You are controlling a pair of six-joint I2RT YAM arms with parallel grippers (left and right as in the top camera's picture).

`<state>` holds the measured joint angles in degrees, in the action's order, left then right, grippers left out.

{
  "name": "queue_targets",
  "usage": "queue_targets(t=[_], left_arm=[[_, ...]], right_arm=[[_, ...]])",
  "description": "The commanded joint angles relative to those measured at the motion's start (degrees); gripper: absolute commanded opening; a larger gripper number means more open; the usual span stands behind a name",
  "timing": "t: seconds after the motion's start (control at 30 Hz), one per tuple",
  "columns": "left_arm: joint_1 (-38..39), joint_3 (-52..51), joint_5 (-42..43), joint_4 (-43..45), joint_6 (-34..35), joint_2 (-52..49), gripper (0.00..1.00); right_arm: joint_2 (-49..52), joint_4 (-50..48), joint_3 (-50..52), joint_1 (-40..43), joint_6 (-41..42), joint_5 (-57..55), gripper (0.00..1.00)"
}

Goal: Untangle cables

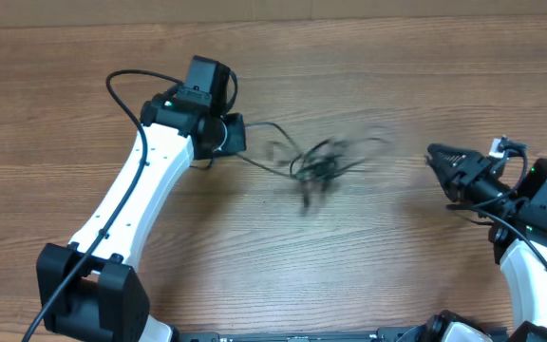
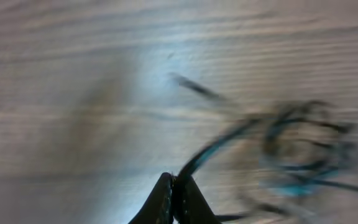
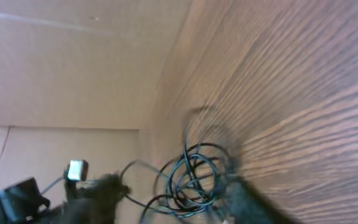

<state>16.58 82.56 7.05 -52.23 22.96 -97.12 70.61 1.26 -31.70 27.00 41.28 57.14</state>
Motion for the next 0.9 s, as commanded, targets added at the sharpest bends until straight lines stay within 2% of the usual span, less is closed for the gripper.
queue_targets(t=[0.0, 0.07, 0.2, 0.43, 0.63, 0.73, 0.87], left_arm=[[-0.4, 0.1, 11.6, 3.0, -2.9, -0.1, 0.04], [0.0, 0.1, 15.5, 5.0, -2.8, -0.1, 0.04], [1.7, 0.1, 16.5, 6.5, -2.8, -0.1, 0.04], [6.0, 0.1, 13.6, 6.4, -3.7, -0.1, 0.04], [7.4, 0.1, 6.6, 5.9, -3.6, -0.1, 0.04], [7.4, 0.1, 6.3, 5.6, -3.5, -0.1, 0.04], [8.3, 0.0, 6.3, 5.7, -3.5, -0.9, 0.04]], right_arm=[[-0.6, -0.3, -0.5, 0.3, -4.3, 4.3, 0.80], [-0.6, 0.2, -0.5, 0.3, -5.4, 5.4, 0.90], [-0.6, 2.0, -0.5, 0.2, -6.0, 5.5, 0.98], [-0.6, 2.1, -0.5, -4.1, -11.8, 2.4, 1.00], [-0.5, 2.1, -0.5, -10.2, -25.1, -7.3, 1.00], [-0.3, 2.0, -0.5, -12.7, -25.0, -11.8, 1.00], [1.2, 0.0, -0.5, -16.8, -17.1, -15.4, 0.94]])
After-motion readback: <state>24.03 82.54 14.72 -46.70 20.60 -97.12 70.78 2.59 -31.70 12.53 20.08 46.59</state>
